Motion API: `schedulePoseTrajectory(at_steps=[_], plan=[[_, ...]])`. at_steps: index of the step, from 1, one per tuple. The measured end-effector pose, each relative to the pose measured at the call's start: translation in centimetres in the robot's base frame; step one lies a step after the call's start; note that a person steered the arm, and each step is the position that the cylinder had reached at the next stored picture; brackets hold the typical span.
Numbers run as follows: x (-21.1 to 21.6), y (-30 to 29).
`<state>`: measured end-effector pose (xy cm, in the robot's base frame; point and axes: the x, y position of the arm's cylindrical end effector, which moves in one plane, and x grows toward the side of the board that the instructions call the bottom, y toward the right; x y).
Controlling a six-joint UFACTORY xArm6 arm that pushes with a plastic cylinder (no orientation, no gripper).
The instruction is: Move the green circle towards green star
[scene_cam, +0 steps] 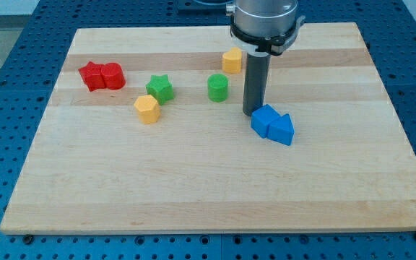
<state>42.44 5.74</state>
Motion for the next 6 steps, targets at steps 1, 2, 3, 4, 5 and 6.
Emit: schedulePoseTrajectory(at_steps=[1,2,3,4,5,6], plan=[[-0.5,-2.5],[-1.4,-1.0],[-4.8,-1.1],[-7.0,-3.7],[-7.0,-6.2],[-7.0,-8.3]])
